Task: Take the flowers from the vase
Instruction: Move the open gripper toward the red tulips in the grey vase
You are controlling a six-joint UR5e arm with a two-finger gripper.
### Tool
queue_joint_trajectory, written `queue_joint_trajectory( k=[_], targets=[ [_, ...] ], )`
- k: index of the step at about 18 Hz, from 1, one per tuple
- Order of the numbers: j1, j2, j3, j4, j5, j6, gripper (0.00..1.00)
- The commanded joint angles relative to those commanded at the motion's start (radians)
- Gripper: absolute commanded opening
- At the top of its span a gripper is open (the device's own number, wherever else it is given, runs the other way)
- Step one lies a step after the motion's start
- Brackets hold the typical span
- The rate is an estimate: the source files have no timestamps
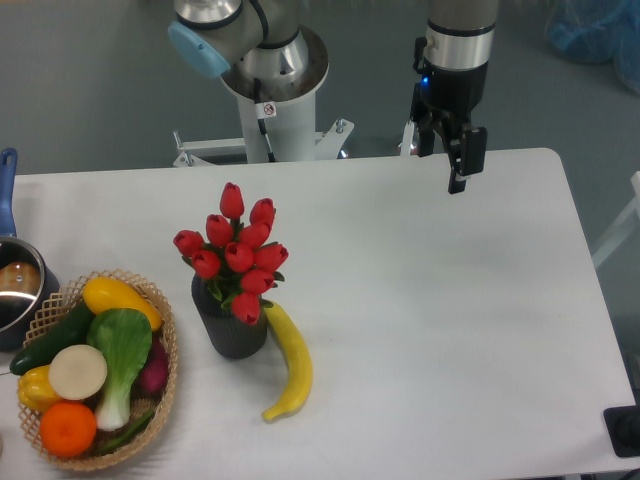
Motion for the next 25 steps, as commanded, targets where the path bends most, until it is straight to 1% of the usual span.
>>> queue_joint_trajectory(
  k=[7, 9, 11, 13, 14, 17, 18, 21, 25],
  targets=[
    [-0.015, 0.003, -0.002, 0.006, -0.002, -0.008, 1.00],
    [-0.018, 0.005, -0.008, 0.008, -0.008, -0.078, 1.00],
    [-0.025, 0.008, -0.034, 0.015, -0.053, -0.153, 1.00],
    [-0.028, 0.020, -0.061, 0.037, -0.075, -0.187, 1.00],
    [-0.028, 0.018, -0.077, 0.052, -0.086, -0.224, 1.00],
    [-0.029, 0.009, -0.121, 0.127, -0.181, -0.397, 1.00],
    [-0.029, 0.008, -0.126, 0.136, -0.190, -0.428, 1.00],
    [-0.049, -0.009, -0.133, 0.138, -0.224, -0.448, 1.00],
    [-0.040, -0.009, -0.205, 0.146, -0.382, -0.428, 1.00]
  ],
)
